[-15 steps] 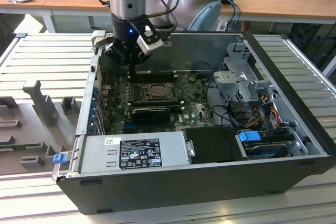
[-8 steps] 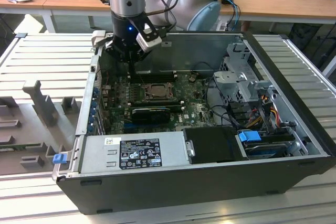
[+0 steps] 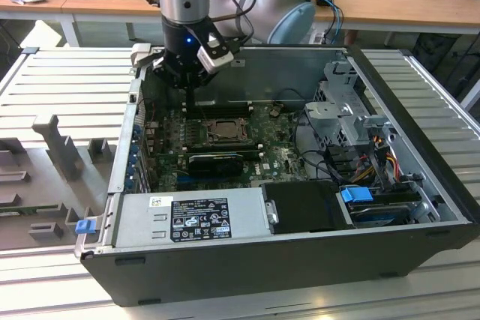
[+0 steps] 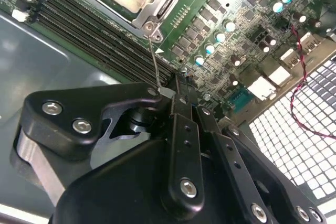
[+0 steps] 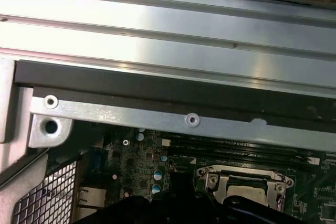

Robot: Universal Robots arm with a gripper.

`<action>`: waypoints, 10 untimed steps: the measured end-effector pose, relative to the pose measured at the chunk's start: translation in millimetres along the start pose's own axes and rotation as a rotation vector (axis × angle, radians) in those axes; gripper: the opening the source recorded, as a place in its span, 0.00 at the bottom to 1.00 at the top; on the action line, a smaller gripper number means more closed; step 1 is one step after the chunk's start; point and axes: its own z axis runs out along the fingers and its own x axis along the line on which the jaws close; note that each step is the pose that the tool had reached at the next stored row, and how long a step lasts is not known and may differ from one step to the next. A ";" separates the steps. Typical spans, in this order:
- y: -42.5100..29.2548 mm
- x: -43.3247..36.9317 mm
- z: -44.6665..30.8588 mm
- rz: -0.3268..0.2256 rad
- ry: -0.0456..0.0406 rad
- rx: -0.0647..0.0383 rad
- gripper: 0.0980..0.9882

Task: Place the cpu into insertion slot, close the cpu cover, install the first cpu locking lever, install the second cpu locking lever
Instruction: 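Install the first cpu locking lever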

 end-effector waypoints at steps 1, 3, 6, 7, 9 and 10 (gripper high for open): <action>-0.3 -1.9 0.0 0.000 0.0000 0.000 0.01; -0.5 -4.2 0.1 0.000 -0.0002 0.000 0.01; -0.8 -7.1 0.0 0.000 -0.0001 0.000 0.01; -0.9 -7.7 0.0 0.000 -0.0001 0.000 0.01; -1.1 -9.4 0.1 0.000 -0.0001 0.000 0.01; -1.2 -10.5 0.0 0.000 -0.0001 0.000 0.01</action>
